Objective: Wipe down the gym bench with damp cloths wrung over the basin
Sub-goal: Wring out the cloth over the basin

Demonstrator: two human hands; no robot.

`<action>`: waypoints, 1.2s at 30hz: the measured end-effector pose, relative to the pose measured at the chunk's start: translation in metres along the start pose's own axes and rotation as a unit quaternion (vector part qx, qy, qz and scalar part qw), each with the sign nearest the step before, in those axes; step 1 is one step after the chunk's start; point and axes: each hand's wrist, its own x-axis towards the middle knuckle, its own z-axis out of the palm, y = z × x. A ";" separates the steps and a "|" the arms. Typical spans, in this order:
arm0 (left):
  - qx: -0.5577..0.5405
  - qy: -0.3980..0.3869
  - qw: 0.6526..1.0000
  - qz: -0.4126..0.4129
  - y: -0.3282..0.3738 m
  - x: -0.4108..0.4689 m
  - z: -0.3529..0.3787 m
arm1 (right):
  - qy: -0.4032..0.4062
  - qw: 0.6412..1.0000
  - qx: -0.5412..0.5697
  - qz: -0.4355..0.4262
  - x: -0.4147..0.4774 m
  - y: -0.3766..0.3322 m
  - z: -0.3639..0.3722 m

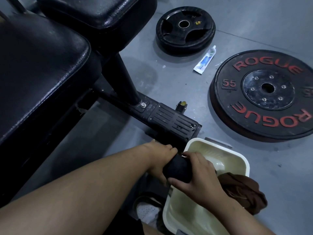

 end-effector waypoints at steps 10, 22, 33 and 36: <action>-0.013 0.002 1.000 0.000 0.008 0.004 -0.003 | -0.041 0.997 0.065 0.004 0.000 0.013 -0.013; -0.026 0.016 0.999 0.013 0.005 -0.002 -0.005 | -0.081 0.995 0.054 0.003 -0.002 0.020 -0.008; -0.003 -0.008 1.000 0.000 -0.013 0.002 0.000 | -0.034 0.999 0.010 -0.017 -0.004 0.015 -0.007; -0.001 -0.006 1.000 0.006 -0.014 0.002 -0.001 | -0.034 0.999 0.006 -0.032 -0.006 0.017 -0.009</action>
